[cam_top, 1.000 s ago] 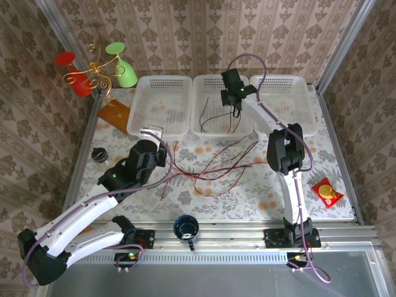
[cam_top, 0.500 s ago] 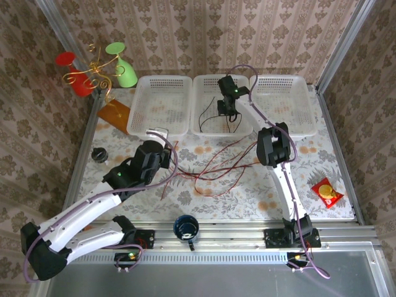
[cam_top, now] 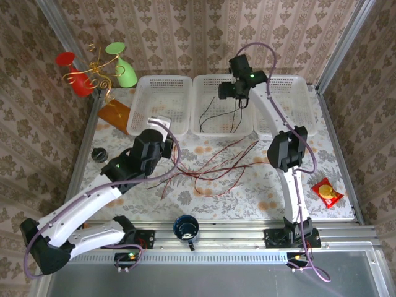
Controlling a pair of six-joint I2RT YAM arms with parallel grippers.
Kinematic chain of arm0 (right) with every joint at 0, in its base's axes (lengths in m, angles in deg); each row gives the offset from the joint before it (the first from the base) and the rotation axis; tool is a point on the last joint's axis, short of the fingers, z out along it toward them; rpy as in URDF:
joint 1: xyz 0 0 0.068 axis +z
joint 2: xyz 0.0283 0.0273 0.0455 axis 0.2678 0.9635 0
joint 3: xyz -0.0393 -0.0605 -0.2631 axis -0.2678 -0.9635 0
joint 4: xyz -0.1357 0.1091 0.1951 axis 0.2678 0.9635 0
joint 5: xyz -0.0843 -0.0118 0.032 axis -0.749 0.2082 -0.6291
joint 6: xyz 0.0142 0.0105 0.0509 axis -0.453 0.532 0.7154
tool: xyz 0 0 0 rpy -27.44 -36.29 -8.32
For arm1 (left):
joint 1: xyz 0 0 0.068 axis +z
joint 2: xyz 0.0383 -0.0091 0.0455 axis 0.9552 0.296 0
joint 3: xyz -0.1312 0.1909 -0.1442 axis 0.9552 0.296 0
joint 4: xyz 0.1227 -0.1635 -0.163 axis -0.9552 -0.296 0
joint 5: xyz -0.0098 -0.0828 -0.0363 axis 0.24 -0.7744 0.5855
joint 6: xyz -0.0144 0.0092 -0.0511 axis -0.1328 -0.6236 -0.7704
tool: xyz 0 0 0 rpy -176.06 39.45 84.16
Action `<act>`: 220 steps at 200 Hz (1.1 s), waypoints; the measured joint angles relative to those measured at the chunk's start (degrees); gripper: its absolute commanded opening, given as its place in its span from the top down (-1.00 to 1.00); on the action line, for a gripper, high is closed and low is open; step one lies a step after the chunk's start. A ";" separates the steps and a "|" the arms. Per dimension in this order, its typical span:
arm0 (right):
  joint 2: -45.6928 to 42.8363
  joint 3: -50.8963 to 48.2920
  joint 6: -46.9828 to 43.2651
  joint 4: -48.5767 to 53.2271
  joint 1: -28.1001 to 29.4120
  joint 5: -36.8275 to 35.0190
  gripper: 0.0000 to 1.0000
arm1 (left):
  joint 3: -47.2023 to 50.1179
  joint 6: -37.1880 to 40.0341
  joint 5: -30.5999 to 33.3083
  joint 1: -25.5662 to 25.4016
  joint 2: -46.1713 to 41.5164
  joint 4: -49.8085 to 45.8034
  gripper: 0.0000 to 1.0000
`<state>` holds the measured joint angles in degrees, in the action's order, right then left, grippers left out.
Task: Untangle the cables
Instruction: Place the cable in the container, then place the cable into the container.
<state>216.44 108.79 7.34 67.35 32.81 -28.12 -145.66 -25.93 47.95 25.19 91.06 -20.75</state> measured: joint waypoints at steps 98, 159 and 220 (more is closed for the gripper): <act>-40.54 -46.84 4.72 -16.26 0.00 5.73 -0.74 | -40.92 14.80 -8.76 8.74 18.25 -4.81 1.00; -50.03 -65.57 10.40 -21.84 0.00 7.19 -0.77 | -61.96 21.05 -12.59 13.31 26.77 -5.97 1.00; -56.68 -70.99 12.63 -22.62 0.00 7.21 -0.78 | -79.38 26.18 -13.99 16.24 37.51 -5.25 1.00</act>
<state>159.76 37.80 19.97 44.73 32.81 -20.90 -225.04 0.25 33.96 41.43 128.57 -25.99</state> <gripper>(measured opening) 0.889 0.049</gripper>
